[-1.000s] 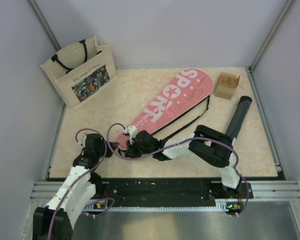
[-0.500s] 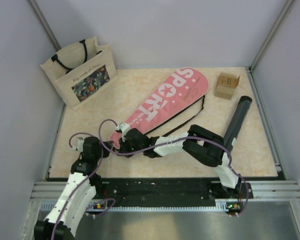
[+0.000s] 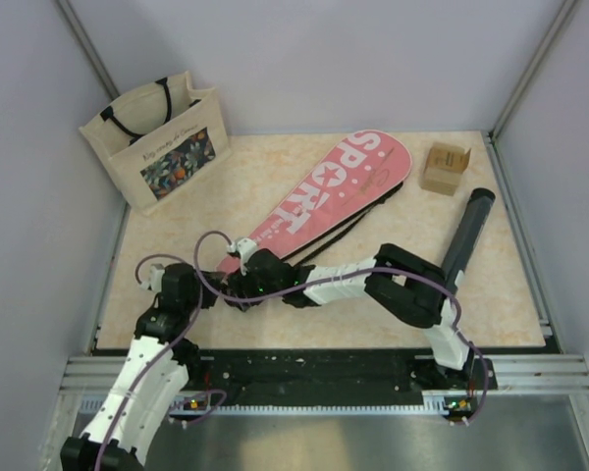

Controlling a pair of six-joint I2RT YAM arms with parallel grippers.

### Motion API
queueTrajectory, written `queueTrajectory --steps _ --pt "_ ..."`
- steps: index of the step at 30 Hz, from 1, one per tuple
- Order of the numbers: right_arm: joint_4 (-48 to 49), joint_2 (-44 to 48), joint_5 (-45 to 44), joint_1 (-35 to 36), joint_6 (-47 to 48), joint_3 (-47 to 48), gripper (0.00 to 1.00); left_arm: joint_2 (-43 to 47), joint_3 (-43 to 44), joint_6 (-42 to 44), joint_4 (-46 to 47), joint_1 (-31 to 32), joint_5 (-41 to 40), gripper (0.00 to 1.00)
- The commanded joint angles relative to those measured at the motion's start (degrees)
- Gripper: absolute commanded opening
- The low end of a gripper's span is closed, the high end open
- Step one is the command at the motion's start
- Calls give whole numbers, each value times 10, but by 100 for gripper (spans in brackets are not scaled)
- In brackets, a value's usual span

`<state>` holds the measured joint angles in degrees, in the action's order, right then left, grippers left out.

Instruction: Pack up the badminton gear

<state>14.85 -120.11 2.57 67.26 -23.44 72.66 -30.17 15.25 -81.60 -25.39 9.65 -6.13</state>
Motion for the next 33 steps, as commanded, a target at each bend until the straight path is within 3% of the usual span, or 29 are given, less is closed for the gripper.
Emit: queueTrajectory --steps 1,5,9,13,14,15,20,25,33 --pt "-16 97 -63 -26 9 -37 68 -10 80 58 -48 14 11 50" --pt "-108 197 -101 -41 4 -68 80 -37 137 94 -83 14 -33 68" --pt "-167 292 -132 -49 13 -97 92 -50 171 136 -89 14 -51 77" --pt "-231 389 -234 -50 2 -101 99 -55 201 305 -7 14 -13 82" --pt "-250 407 -264 -50 -11 -103 99 -61 215 351 10 14 12 87" --pt "-269 428 -304 -50 -30 -108 99 -68 227 386 27 14 45 99" --pt "-321 527 -353 -49 -111 -158 99 -115 304 494 3 14 199 99" --pt "-360 631 -379 -49 -172 -211 99 -84 294 561 43 14 352 99" --pt "-449 747 -437 -49 -166 -205 99 -24 266 597 78 14 357 99"
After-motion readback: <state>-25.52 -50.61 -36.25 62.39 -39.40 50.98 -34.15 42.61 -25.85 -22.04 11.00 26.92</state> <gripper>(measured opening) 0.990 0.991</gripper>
